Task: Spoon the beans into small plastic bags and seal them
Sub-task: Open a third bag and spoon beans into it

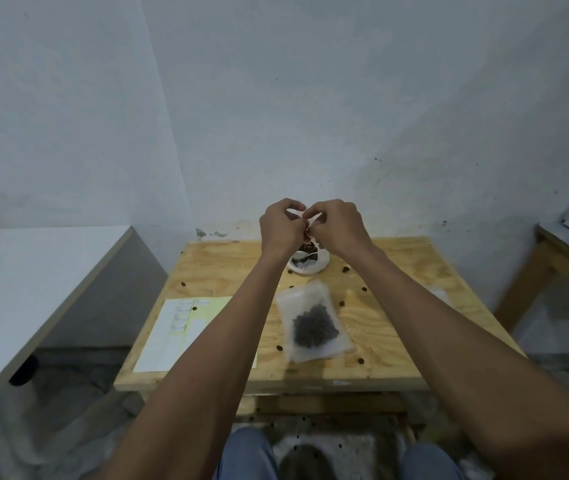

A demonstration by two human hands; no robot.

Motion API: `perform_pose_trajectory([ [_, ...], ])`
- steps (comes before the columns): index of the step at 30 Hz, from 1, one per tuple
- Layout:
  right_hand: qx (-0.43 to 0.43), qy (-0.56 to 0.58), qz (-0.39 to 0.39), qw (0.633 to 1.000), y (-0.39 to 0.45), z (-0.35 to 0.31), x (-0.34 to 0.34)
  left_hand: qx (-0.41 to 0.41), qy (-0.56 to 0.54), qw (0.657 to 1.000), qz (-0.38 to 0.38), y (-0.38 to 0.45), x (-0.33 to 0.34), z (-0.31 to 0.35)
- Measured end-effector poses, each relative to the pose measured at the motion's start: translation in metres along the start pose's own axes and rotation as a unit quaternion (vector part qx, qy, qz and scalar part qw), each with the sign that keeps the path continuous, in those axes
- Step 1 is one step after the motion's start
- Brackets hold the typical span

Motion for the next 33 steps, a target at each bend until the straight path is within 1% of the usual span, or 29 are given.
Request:
perform_pose_trajectory([
  [6,0.015,-0.022,0.017,1.000,-0.001,0.002,0.004,0.036,0.063,0.997,0.012,0.000,0.003,0.004],
  [10,0.029,-0.048,0.054,0.997,-0.006,0.005,-0.002,0.086,0.163,0.983,0.023,-0.002,0.007,0.004],
  [12,0.033,-0.056,0.069,0.995,-0.006,0.007,-0.005,0.112,0.193,0.975,0.025,-0.006,0.008,0.007],
  [15,0.030,-0.052,0.083,0.995,-0.006,0.006,-0.008,0.149,0.202,0.968,0.025,-0.010,0.007,0.015],
  [17,0.014,-0.038,0.084,0.996,-0.002,0.006,-0.013,0.181,0.202,0.962,0.029,-0.010,0.002,0.020],
  [19,-0.006,-0.001,0.088,0.996,0.002,0.005,-0.020,0.212,0.190,0.958,0.015,-0.008,-0.005,0.023],
  [22,-0.025,0.073,0.095,0.992,0.007,0.000,-0.032,0.263,0.203,0.941,-0.057,-0.003,-0.010,0.022],
  [23,-0.025,0.105,0.090,0.990,0.008,-0.002,-0.034,0.277,0.210,0.935,-0.071,-0.003,-0.012,0.023],
  [25,-0.013,0.170,0.073,0.983,0.010,-0.007,-0.033,0.305,0.195,0.930,-0.064,-0.008,-0.016,0.028],
  [27,0.013,0.229,0.057,0.972,0.011,-0.009,-0.028,0.323,0.170,0.930,-0.037,-0.013,-0.018,0.032],
  [30,0.065,0.315,0.036,0.946,0.009,-0.003,-0.015,0.304,0.165,0.938,-0.024,-0.013,-0.020,0.026],
  [33,0.099,0.372,0.020,0.923,0.006,0.005,-0.003,0.255,0.166,0.952,-0.022,-0.007,-0.021,0.012],
])
Point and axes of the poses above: each hand's wrist, its own y-axis towards the middle knuckle, its own x-axis out of the palm, z = x × y, the point moved 6 cm from there along y, towards the middle knuckle, and after that the axes turned 9 degrees about -x, right-handed, at the moved point
